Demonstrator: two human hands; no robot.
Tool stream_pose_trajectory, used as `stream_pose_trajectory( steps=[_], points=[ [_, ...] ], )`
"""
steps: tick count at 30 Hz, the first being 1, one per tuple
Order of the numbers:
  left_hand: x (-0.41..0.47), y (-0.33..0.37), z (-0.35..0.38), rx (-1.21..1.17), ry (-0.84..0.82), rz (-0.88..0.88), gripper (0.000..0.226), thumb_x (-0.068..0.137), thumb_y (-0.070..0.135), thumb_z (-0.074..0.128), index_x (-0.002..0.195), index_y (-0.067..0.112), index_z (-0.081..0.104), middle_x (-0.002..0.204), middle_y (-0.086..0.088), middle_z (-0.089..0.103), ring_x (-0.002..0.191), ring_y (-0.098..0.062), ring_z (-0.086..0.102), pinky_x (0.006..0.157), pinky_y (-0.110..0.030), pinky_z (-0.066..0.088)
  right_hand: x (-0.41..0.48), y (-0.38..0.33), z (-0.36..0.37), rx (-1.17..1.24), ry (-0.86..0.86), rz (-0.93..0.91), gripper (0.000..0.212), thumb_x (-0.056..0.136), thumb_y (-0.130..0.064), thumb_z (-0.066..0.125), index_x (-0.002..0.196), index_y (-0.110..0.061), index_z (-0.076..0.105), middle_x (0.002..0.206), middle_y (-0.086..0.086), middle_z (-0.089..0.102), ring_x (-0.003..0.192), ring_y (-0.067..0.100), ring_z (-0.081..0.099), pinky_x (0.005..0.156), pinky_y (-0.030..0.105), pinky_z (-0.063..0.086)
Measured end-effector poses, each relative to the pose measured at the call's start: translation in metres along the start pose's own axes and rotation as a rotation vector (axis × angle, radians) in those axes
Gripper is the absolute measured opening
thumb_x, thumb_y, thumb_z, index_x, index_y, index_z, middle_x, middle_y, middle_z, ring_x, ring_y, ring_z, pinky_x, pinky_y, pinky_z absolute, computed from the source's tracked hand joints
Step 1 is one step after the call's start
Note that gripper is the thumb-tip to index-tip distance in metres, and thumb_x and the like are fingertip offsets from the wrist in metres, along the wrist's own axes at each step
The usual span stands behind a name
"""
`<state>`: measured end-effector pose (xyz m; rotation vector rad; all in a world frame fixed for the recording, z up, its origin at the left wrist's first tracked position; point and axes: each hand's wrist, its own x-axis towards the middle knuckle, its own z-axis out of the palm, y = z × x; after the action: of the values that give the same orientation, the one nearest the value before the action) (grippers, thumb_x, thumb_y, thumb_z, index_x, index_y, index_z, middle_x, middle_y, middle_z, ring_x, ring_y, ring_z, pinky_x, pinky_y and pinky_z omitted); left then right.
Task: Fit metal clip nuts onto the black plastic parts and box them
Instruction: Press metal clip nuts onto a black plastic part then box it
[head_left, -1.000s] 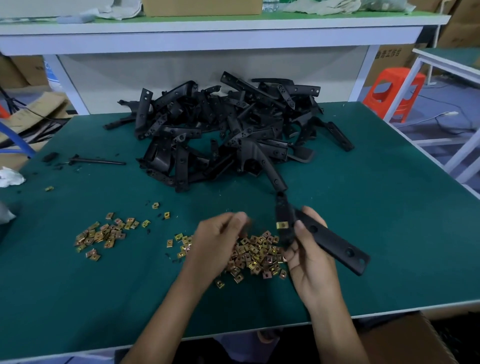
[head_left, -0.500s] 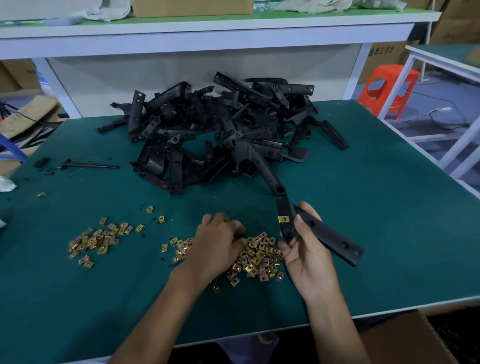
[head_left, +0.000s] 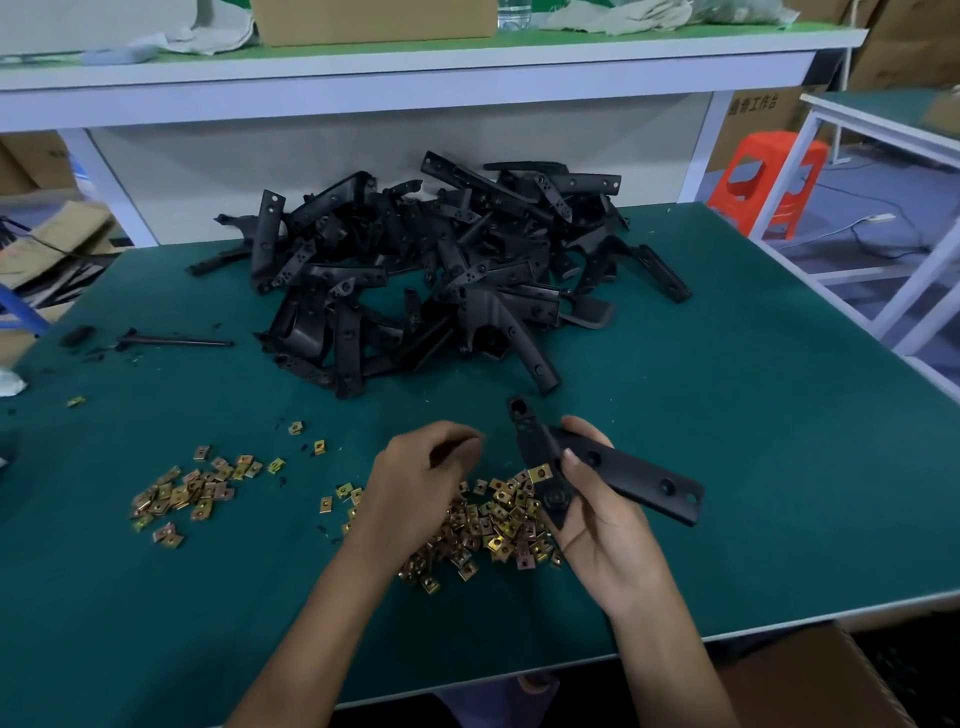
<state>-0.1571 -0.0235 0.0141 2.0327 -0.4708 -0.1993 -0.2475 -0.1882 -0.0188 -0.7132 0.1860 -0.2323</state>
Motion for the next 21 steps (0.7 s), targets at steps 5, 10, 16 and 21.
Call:
stream_pose_trajectory(
  steps=[5,10,16,21],
  points=[
    [-0.012,0.021,0.002,-0.738,-0.034,-0.266,0.013,0.091,0.006,0.068,0.102,0.009,0.075,0.082,-0.005,0.075,0.073,-0.011,0.068,0.066,-0.021,0.056,0.001,0.001,0.0,-0.04,-0.032,0.001,0.036,0.084,-0.021,0.073,0.12,-0.025,0.07,0.131,0.017,0.067,0.114,0.027,0.069,0.086,0.036,0.059],
    [-0.017,0.032,0.007,-0.895,-0.081,-0.327,0.017,0.088,0.007,0.068,0.103,0.002,0.072,0.081,-0.008,0.073,0.068,-0.012,0.067,0.061,-0.022,0.056,0.001,0.001,-0.002,-0.069,-0.071,-0.002,0.04,0.088,-0.024,0.075,0.127,-0.026,0.065,0.136,0.018,0.064,0.117,0.029,0.066,0.094,0.042,0.058],
    [-0.017,0.033,0.007,-0.892,-0.139,-0.382,0.014,0.086,0.012,0.069,0.097,0.007,0.076,0.085,-0.007,0.076,0.066,-0.009,0.068,0.053,-0.018,0.051,0.001,0.001,-0.001,-0.133,-0.067,-0.017,0.039,0.086,-0.022,0.073,0.124,-0.027,0.064,0.134,0.021,0.063,0.112,0.031,0.066,0.088,0.044,0.058],
    [-0.017,0.028,0.003,-0.963,-0.134,-0.46,0.018,0.085,0.014,0.07,0.101,0.007,0.076,0.093,-0.01,0.076,0.067,-0.01,0.068,0.051,-0.02,0.051,0.001,0.002,0.004,-0.096,-0.07,-0.016,0.036,0.085,-0.021,0.072,0.121,-0.027,0.067,0.132,0.019,0.065,0.111,0.03,0.067,0.084,0.041,0.06]
  ],
)
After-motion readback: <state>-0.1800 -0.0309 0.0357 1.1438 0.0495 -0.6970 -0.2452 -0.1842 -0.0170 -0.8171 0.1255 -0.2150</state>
